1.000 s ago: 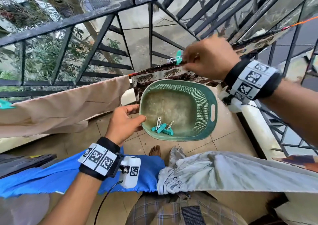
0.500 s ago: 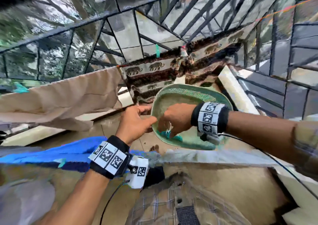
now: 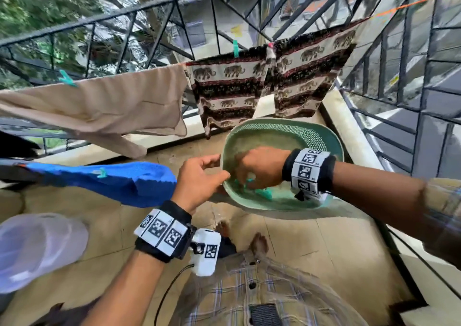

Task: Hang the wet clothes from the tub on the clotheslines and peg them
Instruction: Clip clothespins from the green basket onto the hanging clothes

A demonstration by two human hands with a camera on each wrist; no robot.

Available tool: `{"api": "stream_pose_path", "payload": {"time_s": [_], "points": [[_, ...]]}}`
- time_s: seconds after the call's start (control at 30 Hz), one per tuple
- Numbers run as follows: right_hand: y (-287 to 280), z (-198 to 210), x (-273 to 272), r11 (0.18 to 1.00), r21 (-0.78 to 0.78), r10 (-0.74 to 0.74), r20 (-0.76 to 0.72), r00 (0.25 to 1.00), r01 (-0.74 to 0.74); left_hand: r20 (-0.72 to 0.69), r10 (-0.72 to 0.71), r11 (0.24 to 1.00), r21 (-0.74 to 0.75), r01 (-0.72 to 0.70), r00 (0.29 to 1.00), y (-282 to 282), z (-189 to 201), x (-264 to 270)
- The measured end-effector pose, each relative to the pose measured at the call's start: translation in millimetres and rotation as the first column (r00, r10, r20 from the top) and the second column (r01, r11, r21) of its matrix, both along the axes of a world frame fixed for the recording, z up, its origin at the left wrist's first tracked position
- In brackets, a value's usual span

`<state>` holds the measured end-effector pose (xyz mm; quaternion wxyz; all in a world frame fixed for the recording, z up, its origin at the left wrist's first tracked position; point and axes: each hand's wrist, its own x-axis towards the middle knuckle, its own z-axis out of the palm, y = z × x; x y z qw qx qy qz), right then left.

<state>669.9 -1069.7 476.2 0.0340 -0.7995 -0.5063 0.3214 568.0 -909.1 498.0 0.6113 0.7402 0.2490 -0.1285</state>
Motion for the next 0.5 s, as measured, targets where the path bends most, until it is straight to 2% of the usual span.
{"api": "stream_pose_path", "payload": {"time_s": [0.17,0.4,0.5], "points": [[3,34,6,0.965,0.228,-0.145,0.045,0.988,0.132,0.022,0.071,0.996,-0.048,-0.07,0.997,12,14,-14],[13,80,3,0.938,0.296,-0.225,0.127,0.966,0.18,0.108,0.072,0.994,-0.09,-0.062,0.992,33,33,-34],[15,96,-11,0.921,0.328,-0.258,0.109,0.96,0.21,0.131,0.07,0.993,-0.103,-0.057,0.989,42,37,-48]]}}
